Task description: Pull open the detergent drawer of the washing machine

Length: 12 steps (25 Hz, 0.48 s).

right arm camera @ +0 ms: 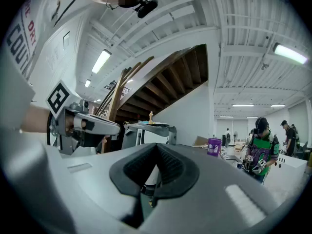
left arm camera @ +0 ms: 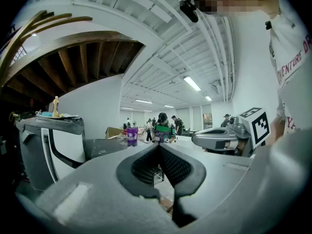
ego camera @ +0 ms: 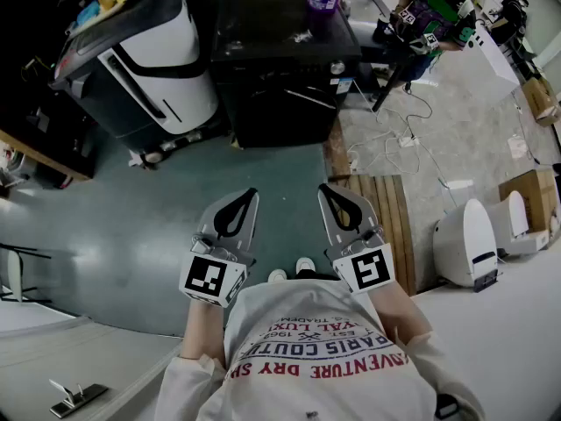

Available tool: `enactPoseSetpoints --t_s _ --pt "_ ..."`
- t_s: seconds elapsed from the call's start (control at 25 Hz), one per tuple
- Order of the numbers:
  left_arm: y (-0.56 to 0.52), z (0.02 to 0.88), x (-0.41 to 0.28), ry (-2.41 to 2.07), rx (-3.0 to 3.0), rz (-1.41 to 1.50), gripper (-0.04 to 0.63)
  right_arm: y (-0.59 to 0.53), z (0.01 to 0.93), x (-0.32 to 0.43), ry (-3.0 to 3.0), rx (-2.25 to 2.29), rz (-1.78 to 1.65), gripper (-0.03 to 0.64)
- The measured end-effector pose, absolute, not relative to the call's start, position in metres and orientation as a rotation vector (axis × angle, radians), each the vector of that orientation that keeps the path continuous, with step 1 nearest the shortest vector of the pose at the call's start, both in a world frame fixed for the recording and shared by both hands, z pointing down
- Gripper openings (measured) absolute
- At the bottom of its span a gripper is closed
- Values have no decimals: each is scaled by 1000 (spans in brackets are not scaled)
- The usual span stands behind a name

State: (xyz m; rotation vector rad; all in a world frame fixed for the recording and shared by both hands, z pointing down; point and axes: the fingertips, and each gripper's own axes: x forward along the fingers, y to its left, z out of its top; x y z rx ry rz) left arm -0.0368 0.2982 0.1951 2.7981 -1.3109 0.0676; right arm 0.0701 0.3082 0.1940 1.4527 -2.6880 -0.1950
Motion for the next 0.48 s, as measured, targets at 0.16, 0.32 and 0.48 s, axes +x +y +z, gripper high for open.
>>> enactPoseSetpoints --t_s 0.16,0.32,0.48 --pt "295 197 -36 -1318 2791 59 3 306 198 73 -2683 1450 -191 1" --pt "293 201 -40 -1317 2784 50 3 307 200 62 -2669 1401 -260 0" --pt "292 203 -44 -1314 2779 32 3 305 200 56 -2681 1413 -242 1"
